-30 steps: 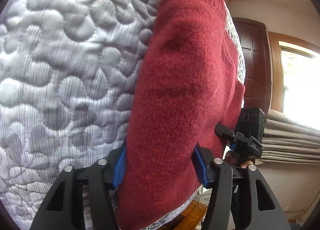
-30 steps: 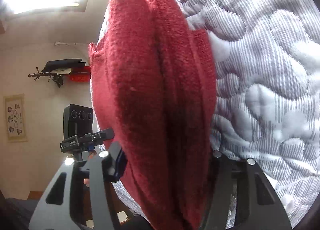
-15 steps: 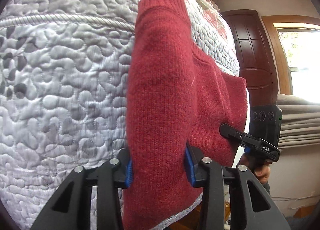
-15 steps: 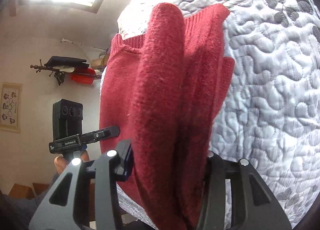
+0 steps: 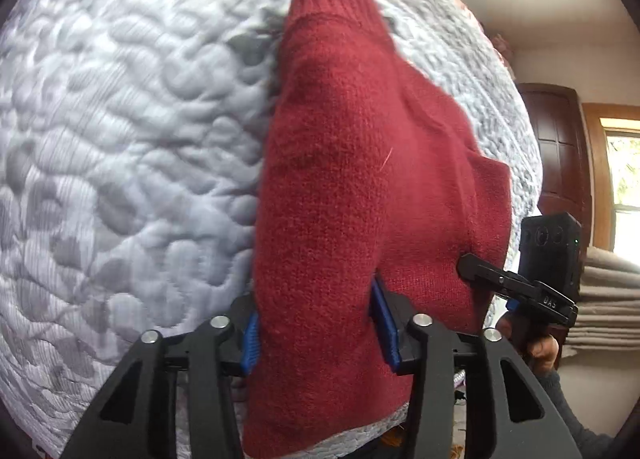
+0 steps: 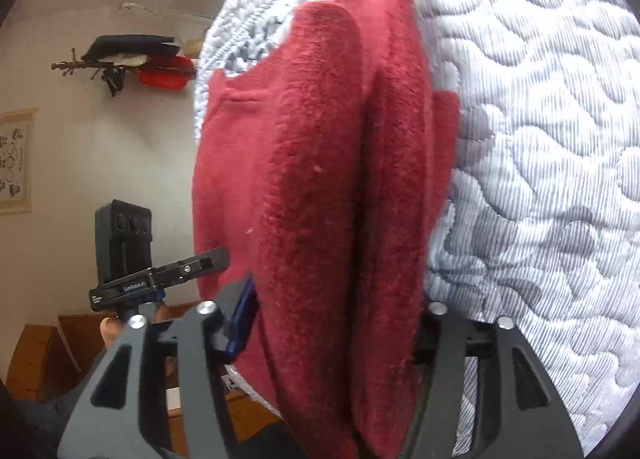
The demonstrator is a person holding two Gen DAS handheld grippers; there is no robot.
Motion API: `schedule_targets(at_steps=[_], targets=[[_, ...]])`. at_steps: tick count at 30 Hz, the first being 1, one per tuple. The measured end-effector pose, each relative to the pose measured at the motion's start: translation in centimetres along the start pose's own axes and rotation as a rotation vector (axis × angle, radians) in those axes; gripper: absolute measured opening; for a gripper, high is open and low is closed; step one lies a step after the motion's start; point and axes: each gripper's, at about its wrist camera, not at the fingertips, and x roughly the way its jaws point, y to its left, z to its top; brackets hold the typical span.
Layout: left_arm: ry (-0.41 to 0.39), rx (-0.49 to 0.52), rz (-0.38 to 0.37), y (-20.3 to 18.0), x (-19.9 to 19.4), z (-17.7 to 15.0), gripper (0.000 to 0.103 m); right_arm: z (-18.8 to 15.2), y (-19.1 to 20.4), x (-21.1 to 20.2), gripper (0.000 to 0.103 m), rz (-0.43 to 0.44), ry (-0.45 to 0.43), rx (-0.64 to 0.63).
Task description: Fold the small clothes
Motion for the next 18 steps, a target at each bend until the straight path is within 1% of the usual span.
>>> schedule_targets(at_steps=[1, 2, 3, 4, 5, 6, 7, 8, 9, 10, 11, 12, 13, 14, 16, 17, 18], targets=[[-0.002, -0.021, -0.009, 0.4, 0.0, 0.1, 0.062, 0.0, -0.1, -0.2, 0.070, 0.008, -0.004, 0.018], [-0.005, -0.030, -0.014, 0.2, -0.2, -0.2, 0.064, 0.1, 0.1, -0.9, 0.072, 0.019, -0.018, 0.029], [-0.022, -0.026, -0.003, -0.3, -0.9, -0.2, 0.063, 0.2, 0.3, -2.1, 0.078, 0.022, -0.046, 0.026], [-0.058, -0.008, 0.019, -0.6, -1.9, -0.3, 0.063, 0.3, 0.7, -3.5, 0.080, 0.013, -0.087, 0.011], [-0.111, 0.017, 0.057, -0.7, -3.3, -0.6, 0.063, 0.6, 1.2, -5.1, 0.080, -0.011, -0.142, -0.014], [-0.180, 0.050, 0.103, -1.8, -4.9, -1.0, 0.063, 1.0, 1.8, -6.5, 0.079, -0.048, -0.192, -0.038], [-0.238, 0.091, 0.139, -2.7, -6.4, -1.4, 0.063, 1.7, 2.3, -7.5, 0.075, -0.075, -0.223, -0.060], [-0.288, 0.133, 0.153, -3.3, -7.8, -1.9, 0.063, 2.3, 3.1, -8.1, 0.054, -0.083, -0.244, -0.091], [-0.318, 0.169, 0.129, -4.5, -8.5, -2.1, 0.063, 2.9, 3.6, -8.4, 0.035, -0.079, -0.249, -0.125], [-0.328, 0.200, 0.086, -5.1, -9.0, -2.4, 0.063, 3.6, 4.4, -8.3, 0.030, -0.060, -0.242, -0.162], [-0.322, 0.223, 0.043, -5.1, -9.2, -2.6, 0.064, 4.3, 5.0, -7.7, 0.023, -0.044, -0.222, -0.190], [-0.292, 0.246, -0.002, -6.2, -8.2, -2.7, 0.064, 5.1, 5.5, -6.5, 0.019, -0.036, -0.189, -0.204], [-0.259, 0.269, -0.015, -6.8, -7.1, -3.1, 0.064, 5.8, 5.3, -5.3, 0.019, -0.032, -0.155, -0.203], [-0.231, 0.286, 0.001, -8.3, -5.1, -3.0, 0.064, 5.8, 4.5, -4.1, 0.017, -0.044, -0.127, -0.194], [-0.166, 0.290, 0.069, -8.1, -1.6, -3.4, 0.064, 6.5, 2.1, -2.0, 0.007, -0.100, -0.084, -0.178], [-0.146, 0.279, 0.081, -8.2, -0.2, -3.6, 0.064, 6.1, 0.7, -1.5, 0.000, -0.122, -0.081, -0.168], [-0.153, 0.281, 0.080, -7.7, 0.6, -3.9, 0.064, 6.4, -0.2, -1.3, 0.000, -0.121, -0.088, -0.156]])
